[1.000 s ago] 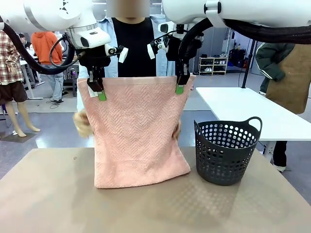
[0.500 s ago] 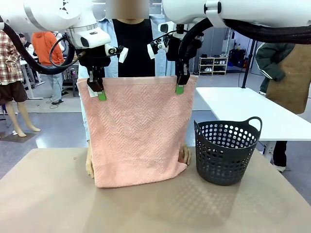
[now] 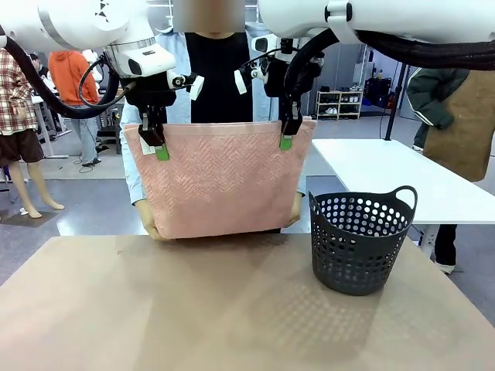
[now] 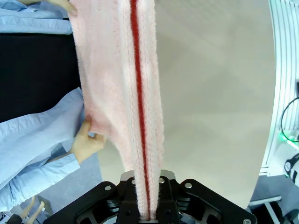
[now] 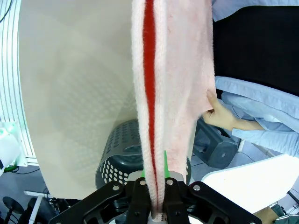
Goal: Fold the towel.
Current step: Release the end of the 100 cm Hotel Towel you were holding.
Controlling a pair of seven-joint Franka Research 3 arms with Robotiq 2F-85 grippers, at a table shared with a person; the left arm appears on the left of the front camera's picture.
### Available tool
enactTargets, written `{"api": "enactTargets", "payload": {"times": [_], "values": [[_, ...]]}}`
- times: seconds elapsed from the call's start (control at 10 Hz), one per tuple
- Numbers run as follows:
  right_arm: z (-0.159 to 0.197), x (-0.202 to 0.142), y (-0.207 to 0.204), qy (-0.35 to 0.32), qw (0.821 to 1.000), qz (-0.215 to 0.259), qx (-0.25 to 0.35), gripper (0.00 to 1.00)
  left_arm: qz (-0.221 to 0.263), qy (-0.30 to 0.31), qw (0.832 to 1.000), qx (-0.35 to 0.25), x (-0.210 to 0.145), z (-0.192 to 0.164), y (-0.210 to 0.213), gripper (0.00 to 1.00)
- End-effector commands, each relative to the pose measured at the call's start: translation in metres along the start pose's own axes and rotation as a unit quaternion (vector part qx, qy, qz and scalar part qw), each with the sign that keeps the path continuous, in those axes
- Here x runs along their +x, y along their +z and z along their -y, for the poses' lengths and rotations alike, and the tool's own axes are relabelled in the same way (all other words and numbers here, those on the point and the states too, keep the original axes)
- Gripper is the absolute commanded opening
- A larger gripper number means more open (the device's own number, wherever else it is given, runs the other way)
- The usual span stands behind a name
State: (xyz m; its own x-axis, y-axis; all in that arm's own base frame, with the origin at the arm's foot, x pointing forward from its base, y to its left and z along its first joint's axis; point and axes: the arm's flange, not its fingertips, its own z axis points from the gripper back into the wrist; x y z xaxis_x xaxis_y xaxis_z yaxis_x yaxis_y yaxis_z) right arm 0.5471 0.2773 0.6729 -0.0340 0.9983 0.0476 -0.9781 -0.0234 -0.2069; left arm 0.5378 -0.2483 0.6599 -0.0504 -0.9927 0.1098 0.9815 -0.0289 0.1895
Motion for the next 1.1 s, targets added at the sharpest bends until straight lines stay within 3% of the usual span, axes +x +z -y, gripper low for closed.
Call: {"api": "enactTargets", "payload": {"times": [0.0,1.0], "values": [[0.0002,-0.0002,0.0015,0.0,1.0,0.0,-0.002,0.0,0.001,0.003,1.0,0.002,-0.0003,-0.0005,0.0018,0.0],[0.0002,-0.0002,0.0015,0.0,1.0,0.0,-0.002,0.0,0.001,0.003,1.0,0.002,-0.0003,-0.0005,0.0018,0.0]]}}
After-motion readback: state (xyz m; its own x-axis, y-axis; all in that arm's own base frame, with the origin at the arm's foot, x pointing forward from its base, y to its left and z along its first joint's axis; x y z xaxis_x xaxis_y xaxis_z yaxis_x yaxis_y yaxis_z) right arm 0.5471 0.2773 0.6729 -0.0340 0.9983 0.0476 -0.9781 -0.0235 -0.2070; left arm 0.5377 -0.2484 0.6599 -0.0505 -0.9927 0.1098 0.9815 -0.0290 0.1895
